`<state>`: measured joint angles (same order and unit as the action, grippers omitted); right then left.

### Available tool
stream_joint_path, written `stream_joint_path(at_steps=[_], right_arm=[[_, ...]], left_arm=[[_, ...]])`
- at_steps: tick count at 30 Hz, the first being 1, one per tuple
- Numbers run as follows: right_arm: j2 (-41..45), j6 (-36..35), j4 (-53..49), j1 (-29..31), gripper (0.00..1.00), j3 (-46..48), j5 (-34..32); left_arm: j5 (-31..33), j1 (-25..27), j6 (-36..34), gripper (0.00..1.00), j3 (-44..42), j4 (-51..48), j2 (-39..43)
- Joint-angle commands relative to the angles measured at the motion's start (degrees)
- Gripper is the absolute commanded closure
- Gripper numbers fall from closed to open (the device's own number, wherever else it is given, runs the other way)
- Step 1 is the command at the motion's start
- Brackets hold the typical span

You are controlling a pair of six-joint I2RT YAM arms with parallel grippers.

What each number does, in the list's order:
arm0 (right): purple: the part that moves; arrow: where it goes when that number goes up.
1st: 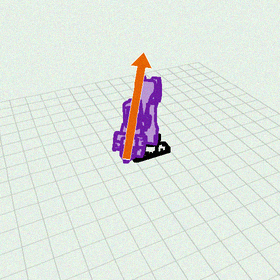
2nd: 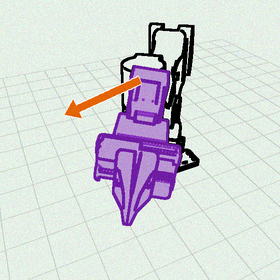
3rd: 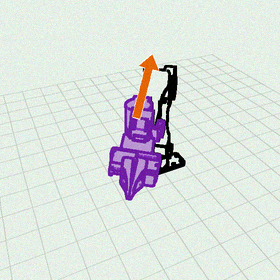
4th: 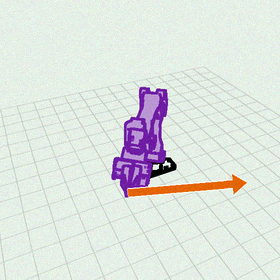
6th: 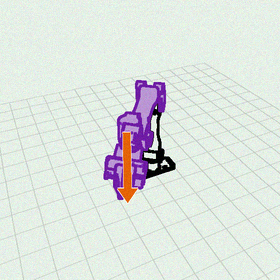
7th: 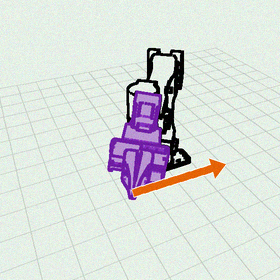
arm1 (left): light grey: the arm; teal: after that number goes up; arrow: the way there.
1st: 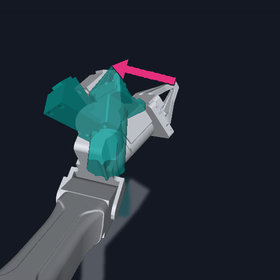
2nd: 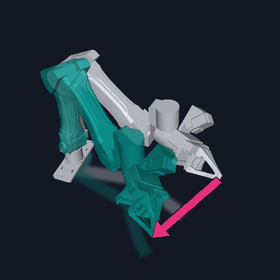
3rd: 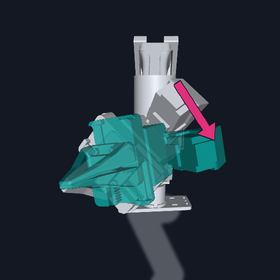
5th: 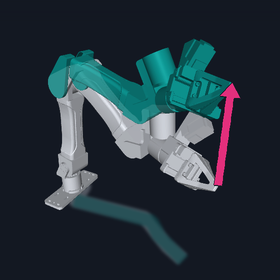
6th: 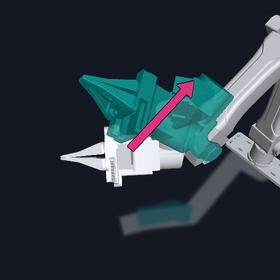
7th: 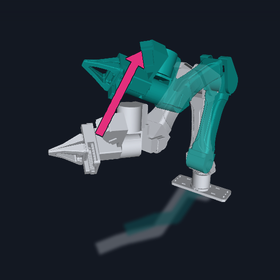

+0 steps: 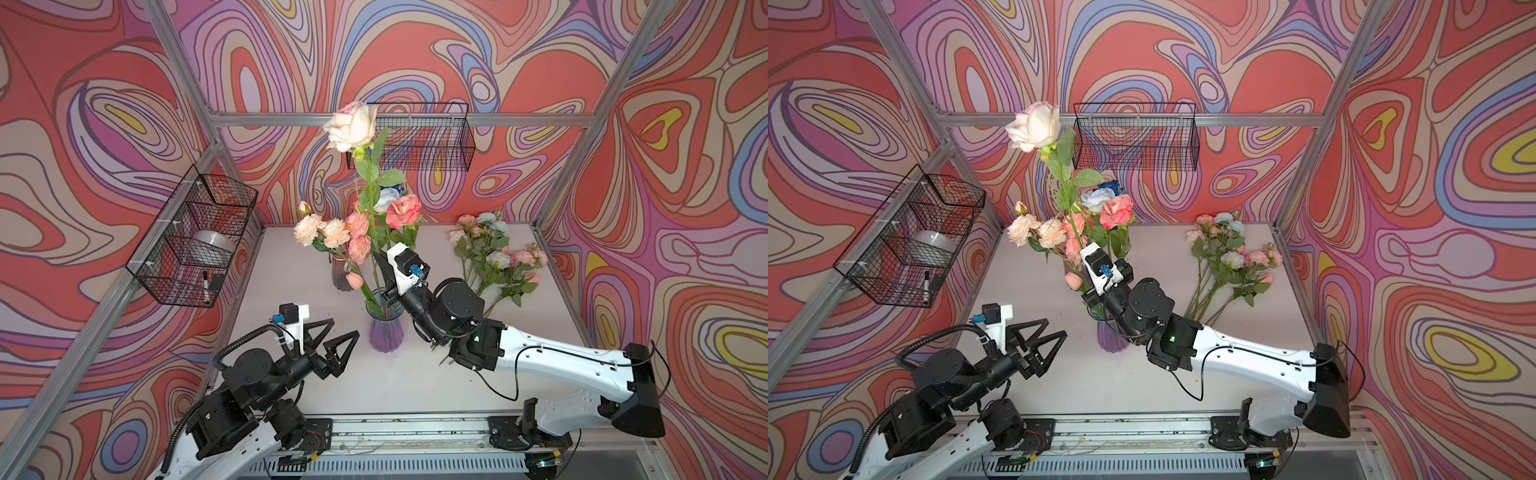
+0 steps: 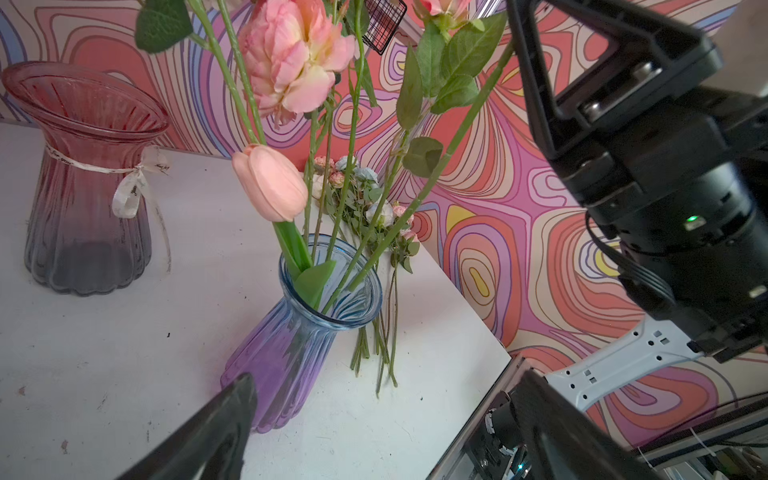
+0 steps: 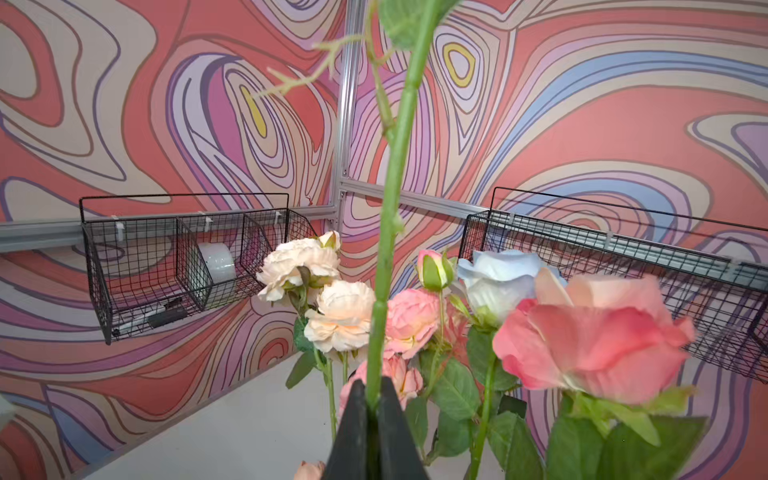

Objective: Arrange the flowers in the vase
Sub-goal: 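Carry the cream rose to the vase and lower its stem in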

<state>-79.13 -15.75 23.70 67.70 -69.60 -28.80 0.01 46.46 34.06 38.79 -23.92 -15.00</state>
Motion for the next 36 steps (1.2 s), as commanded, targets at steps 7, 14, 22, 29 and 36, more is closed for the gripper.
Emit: stream_joint_path(at_steps=[7, 14, 22, 29, 36], right_arm=[[0.60, 5.22, 0.30, 0.33, 1.00, 7.84, -0.26], [-0.38, 9.55, 1.74, 0.28, 1.00, 14.42, -1.75], [-1.34, 12.88, 2.08, 0.46, 1.00, 18.18, -2.69], [-0.24, 17.23, -2.96, 1.02, 0.84, 18.58, -3.05], [3.17, 21.41, -8.43, 2.16, 0.63, 18.04, -2.49]], left_arm=[[-0.10, -0.23, -0.94, 0.01, 1.30, -0.69, 1.03], [-0.13, -0.23, -0.99, 0.01, 1.03, -0.77, 1.07], [-0.24, -0.23, -0.95, 0.01, 0.80, -0.24, 0.42], [-0.17, -0.23, -0.94, 0.01, 0.49, -0.07, 0.25], [-0.56, -0.29, -1.10, 0.01, 0.28, 0.72, -0.54]])
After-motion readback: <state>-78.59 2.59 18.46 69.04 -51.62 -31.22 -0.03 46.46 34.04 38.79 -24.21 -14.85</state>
